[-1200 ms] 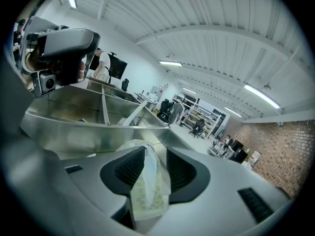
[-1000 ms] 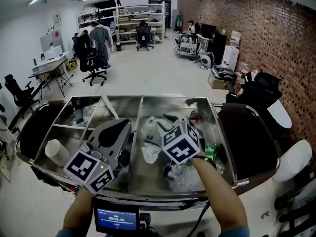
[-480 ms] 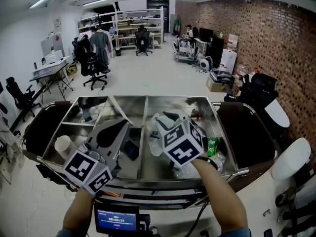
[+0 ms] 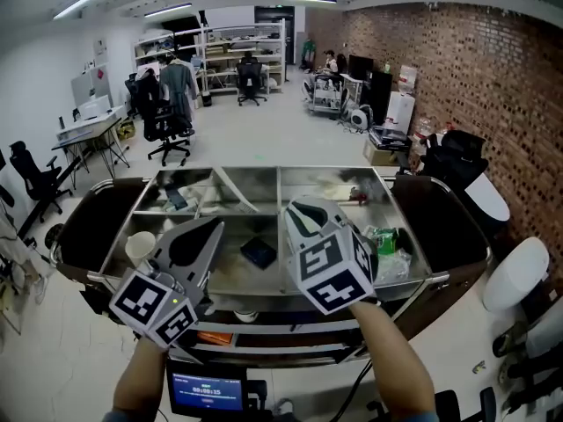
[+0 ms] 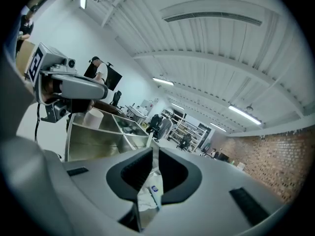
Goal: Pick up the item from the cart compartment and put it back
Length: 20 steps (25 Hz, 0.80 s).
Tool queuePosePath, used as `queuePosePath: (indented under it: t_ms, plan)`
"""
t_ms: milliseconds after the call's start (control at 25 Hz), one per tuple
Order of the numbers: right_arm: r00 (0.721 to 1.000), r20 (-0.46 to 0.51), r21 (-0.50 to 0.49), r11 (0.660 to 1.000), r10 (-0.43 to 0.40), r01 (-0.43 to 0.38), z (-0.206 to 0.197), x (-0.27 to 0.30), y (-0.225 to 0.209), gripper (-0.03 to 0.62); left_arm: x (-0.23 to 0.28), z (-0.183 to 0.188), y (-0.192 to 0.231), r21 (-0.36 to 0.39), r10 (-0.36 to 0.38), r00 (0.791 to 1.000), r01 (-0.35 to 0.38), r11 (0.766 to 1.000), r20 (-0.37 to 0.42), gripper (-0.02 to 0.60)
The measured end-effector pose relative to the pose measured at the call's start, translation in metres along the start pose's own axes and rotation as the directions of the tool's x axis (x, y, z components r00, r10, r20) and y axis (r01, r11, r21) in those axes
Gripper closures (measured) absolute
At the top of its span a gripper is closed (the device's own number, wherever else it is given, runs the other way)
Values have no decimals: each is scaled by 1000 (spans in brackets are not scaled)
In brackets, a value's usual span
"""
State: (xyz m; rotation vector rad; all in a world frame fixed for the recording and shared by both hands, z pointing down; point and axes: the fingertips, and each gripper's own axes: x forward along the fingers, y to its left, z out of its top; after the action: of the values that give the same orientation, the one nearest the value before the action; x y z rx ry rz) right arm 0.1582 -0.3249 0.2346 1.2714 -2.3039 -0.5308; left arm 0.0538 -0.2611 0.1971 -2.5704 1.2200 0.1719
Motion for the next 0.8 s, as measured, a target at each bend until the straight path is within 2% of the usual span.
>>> queuePosePath:
  t_ms: [440, 800]
  plan:
    - [984, 177, 140, 990, -34, 9, 69, -65, 111, 591, -113, -3, 19, 8, 12, 999, -11, 1000, -40, 568]
    - [967, 249, 275, 961, -59, -12, 96, -99, 197, 592, -204, -11, 37, 4, 53, 995, -53, 999, -81, 568]
